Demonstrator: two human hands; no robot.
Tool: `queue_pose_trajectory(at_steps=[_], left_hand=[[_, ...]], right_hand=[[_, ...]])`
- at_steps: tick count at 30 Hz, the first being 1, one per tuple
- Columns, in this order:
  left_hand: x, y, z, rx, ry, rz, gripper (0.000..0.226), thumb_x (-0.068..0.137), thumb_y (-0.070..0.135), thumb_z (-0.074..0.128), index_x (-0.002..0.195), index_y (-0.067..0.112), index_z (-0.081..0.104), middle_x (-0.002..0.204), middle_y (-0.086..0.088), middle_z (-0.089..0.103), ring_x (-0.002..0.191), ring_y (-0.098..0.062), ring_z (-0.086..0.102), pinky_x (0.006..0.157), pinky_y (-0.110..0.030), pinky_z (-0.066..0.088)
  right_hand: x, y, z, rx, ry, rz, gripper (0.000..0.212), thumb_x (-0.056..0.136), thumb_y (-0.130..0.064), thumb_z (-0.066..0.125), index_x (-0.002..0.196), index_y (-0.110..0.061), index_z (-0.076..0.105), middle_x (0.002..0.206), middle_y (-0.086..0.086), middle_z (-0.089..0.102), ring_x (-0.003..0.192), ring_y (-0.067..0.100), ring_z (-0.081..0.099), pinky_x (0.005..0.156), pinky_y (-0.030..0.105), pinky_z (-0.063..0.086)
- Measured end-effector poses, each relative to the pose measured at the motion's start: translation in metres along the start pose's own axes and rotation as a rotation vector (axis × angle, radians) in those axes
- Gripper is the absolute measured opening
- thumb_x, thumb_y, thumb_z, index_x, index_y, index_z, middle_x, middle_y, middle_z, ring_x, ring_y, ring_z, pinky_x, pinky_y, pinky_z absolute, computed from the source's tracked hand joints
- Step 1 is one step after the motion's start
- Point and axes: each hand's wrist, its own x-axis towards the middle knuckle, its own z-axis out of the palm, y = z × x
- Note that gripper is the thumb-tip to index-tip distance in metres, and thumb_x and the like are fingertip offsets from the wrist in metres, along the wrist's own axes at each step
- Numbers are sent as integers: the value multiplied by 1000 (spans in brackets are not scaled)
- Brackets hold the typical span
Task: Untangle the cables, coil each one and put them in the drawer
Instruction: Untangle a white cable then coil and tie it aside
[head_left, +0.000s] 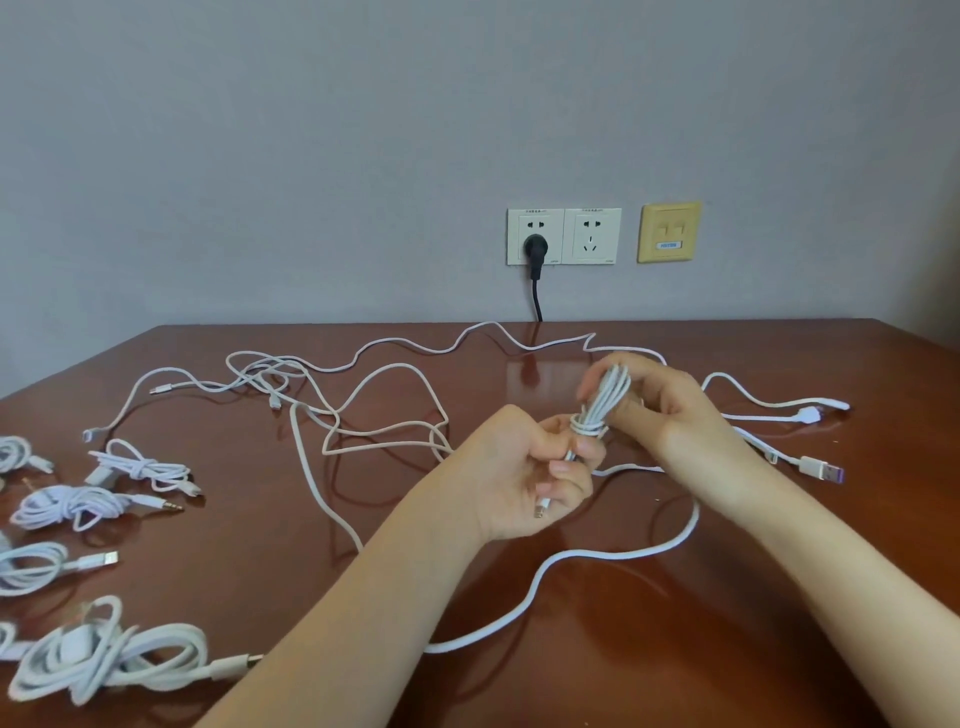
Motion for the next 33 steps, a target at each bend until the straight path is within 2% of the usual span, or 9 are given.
queue_pose_trajectory(at_steps=[4, 7, 10, 13, 17, 20, 24, 28, 33], left_hand=[[18, -11, 6, 498, 304, 422, 30, 101, 3, 22, 86, 18, 43, 64, -7, 44, 41, -10, 30, 37, -14, 22], [20, -22, 8, 903, 271, 725, 27, 102, 15, 28, 86, 33, 40, 73, 3, 47, 43, -2, 36, 47, -22, 29], [15, -27, 9, 1132, 276, 793, 14, 100, 21, 36, 93, 33, 34, 75, 13, 47, 61, 3, 48, 59, -20, 33], [14, -24, 8, 1150, 332, 843, 6, 99, 26, 39, 95, 27, 34, 71, 13, 48, 62, 3, 47, 57, -11, 34], [15, -21, 8, 1122, 378, 903, 11, 100, 26, 35, 92, 27, 43, 62, 9, 47, 54, -2, 46, 52, -12, 34], [20, -18, 5, 981, 400, 850, 23, 101, 29, 30, 82, 31, 43, 54, 9, 49, 42, -4, 41, 47, -23, 33], [18, -9, 3, 716, 307, 725, 27, 103, 21, 27, 81, 25, 43, 57, -1, 45, 32, -4, 28, 37, -17, 24], [14, -8, 6, 704, 225, 638, 25, 103, 21, 27, 88, 24, 46, 66, -13, 43, 30, -5, 27, 35, -12, 21], [15, -10, 2, 871, 239, 622, 25, 102, 22, 29, 80, 20, 41, 62, -3, 47, 33, -5, 32, 39, -17, 27]], right_hand=[[3, 5, 5, -186, 207, 64, 13, 83, -4, 53, 72, -10, 52, 48, -7, 45, 40, 4, 35, 43, 18, 27], [9, 9, 1, -131, 305, 162, 25, 84, -6, 54, 64, -19, 46, 38, -11, 39, 34, 4, 30, 40, 16, 24], [11, 8, 0, -151, 331, 196, 23, 83, -10, 56, 64, -21, 49, 40, -11, 42, 38, 3, 34, 47, 24, 27], [11, 9, 5, -123, 326, 210, 14, 81, -10, 55, 69, -17, 52, 42, -11, 42, 45, 9, 35, 52, 30, 28], [10, 1, 9, 62, 276, 206, 14, 88, -8, 51, 74, -10, 52, 39, -10, 42, 36, 5, 33, 45, 24, 27], [6, -7, 12, 305, 138, 194, 16, 92, -6, 44, 82, -8, 56, 43, -2, 44, 40, 10, 41, 42, 20, 33], [3, -1, 12, 557, -49, 127, 25, 84, -15, 47, 103, -1, 56, 55, 2, 50, 51, 12, 51, 48, 18, 40], [3, 2, 9, 421, -7, 125, 5, 89, -11, 53, 92, -10, 57, 49, 2, 50, 47, 13, 51, 47, 20, 38], [2, 1, 7, 282, 81, 219, 13, 93, -16, 47, 86, -15, 57, 46, -3, 48, 40, 11, 38, 40, 15, 32]])
